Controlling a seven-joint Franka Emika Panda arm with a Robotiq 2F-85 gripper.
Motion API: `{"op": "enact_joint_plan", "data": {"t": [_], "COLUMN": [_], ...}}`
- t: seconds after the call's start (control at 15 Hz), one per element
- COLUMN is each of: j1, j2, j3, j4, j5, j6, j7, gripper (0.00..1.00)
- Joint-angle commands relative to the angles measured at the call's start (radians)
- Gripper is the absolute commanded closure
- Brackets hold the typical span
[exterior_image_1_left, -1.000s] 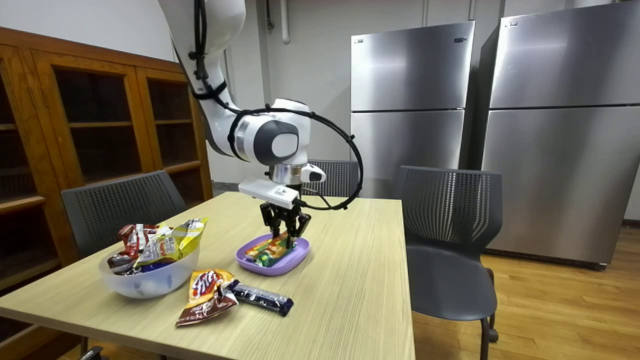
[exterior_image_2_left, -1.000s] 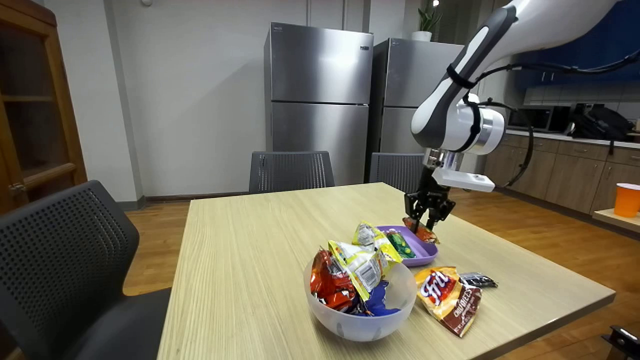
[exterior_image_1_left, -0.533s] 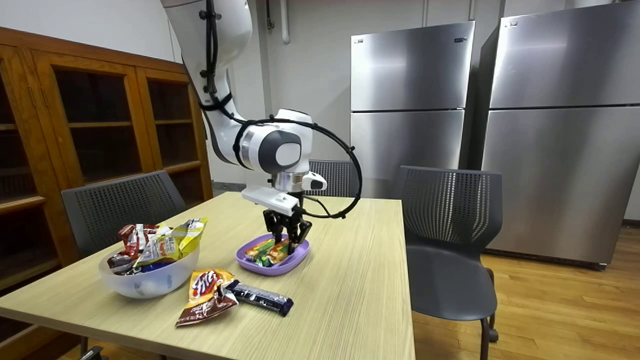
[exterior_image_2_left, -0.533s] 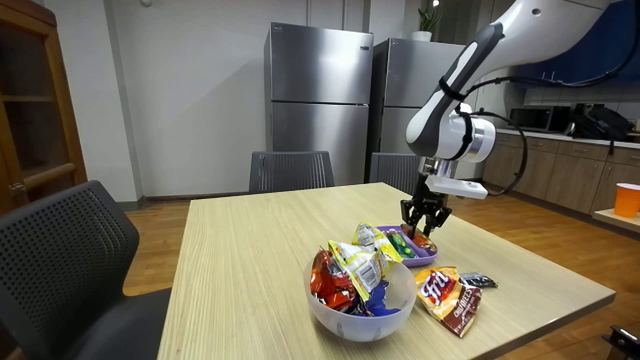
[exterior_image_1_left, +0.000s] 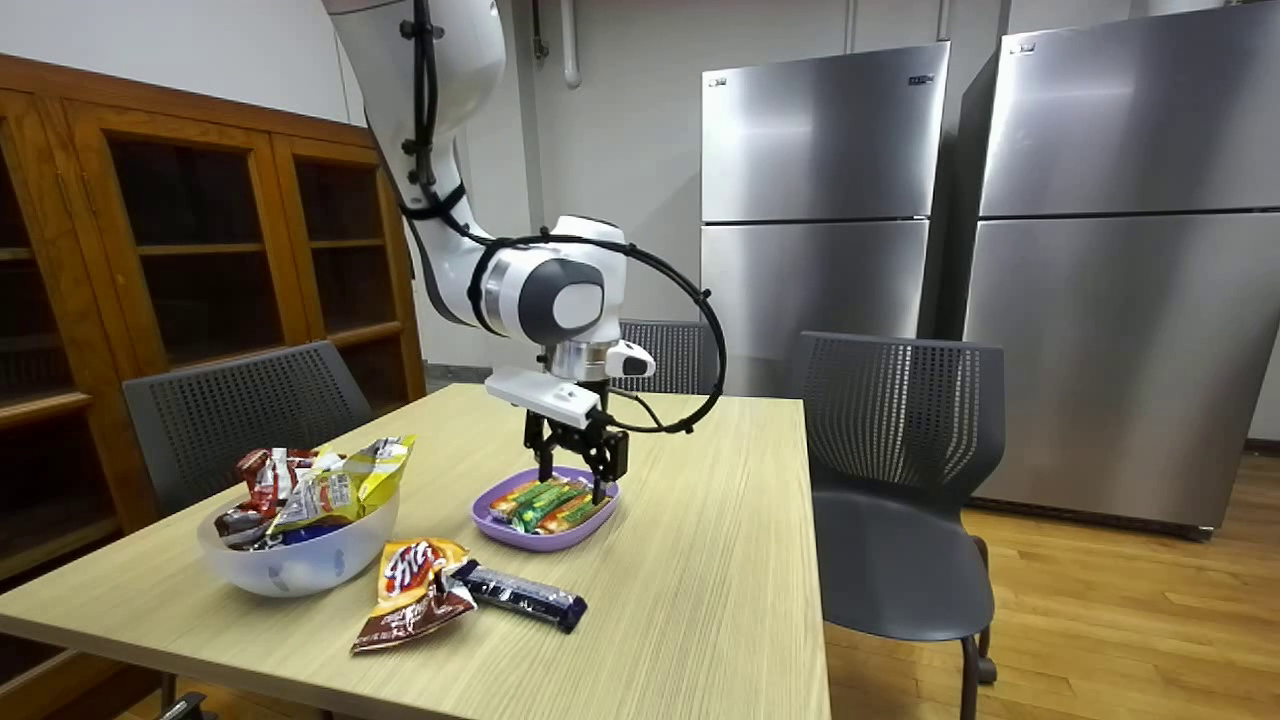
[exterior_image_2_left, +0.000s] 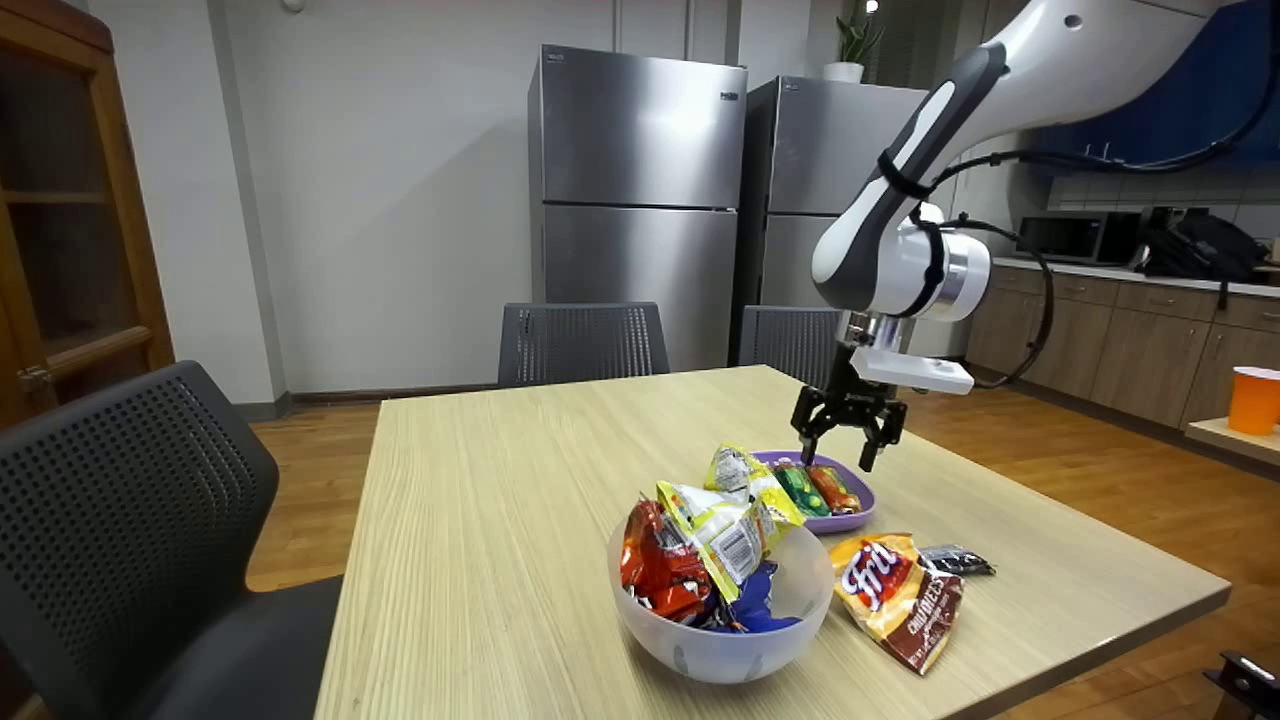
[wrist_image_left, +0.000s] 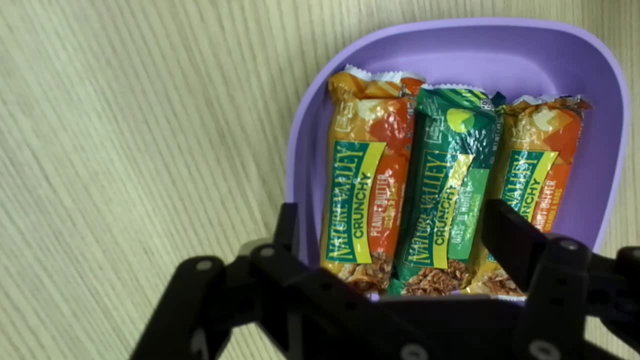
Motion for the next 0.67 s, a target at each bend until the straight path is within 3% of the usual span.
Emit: {"op": "enact_joint_plan", "data": {"t": [0.0,0.07,0.6], "j1": [-0.003,0.004,0.003], "j2": [-0.063,-0.013,-0.027], "j3": [-0.006,-0.006,-0.007], "j4": [-0.041,-0.003,-0.014], "j5": [-0.015,-0.001,-0.002], "j6": [-0.015,-0.002,-0.002], "j7": [-0.036,-0.010,-0.021], "gripper": [0.00,0.00,0.00]}}
